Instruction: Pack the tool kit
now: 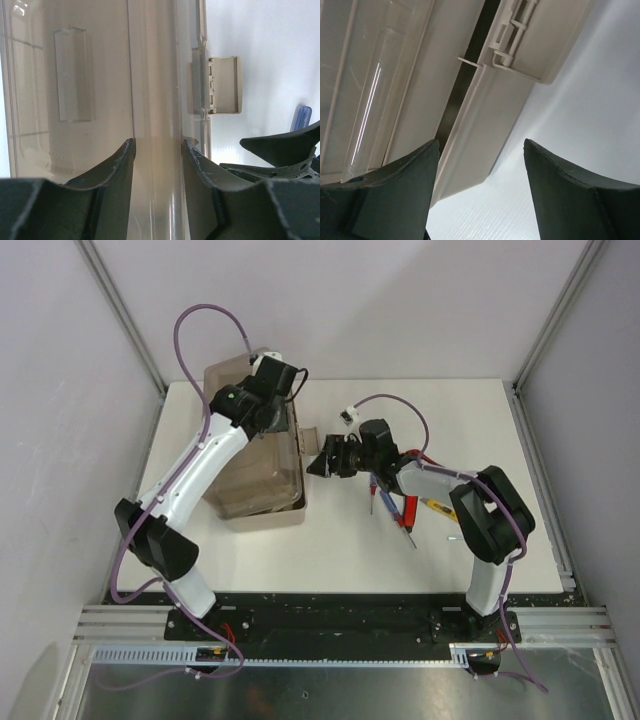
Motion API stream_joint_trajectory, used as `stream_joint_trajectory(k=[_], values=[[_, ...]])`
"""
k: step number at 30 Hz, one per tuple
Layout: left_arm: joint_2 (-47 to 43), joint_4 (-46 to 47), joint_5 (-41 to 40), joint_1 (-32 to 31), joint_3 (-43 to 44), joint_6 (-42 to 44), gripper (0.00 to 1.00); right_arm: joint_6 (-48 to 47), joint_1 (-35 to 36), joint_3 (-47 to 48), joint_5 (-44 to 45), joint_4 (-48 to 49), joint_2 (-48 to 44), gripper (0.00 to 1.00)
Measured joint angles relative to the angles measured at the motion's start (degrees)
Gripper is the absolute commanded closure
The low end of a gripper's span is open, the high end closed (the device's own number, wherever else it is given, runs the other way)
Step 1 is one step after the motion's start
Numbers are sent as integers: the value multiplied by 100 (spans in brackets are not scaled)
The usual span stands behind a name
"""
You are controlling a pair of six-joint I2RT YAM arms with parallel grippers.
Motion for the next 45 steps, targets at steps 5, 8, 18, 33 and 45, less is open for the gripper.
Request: stream_joint_trajectory(k=[5,8,18,33,45], values=[[-87,46,4,20,-101,0,60,-39,120,116,105,-105,13,27],[-127,94,15,26,-164,0,60,-81,205,208,151,-210,63,27],[-236,155,87,92,-278,0,60,-337,527,782,450,-750,538,42],[-911,678,249,372,-831,-9,58,-203,625,1176,1355,-1519,442,70],[-1945,1231,315,828,-1530,-96,56,-127,372,1176,1746,-1899,273,78]])
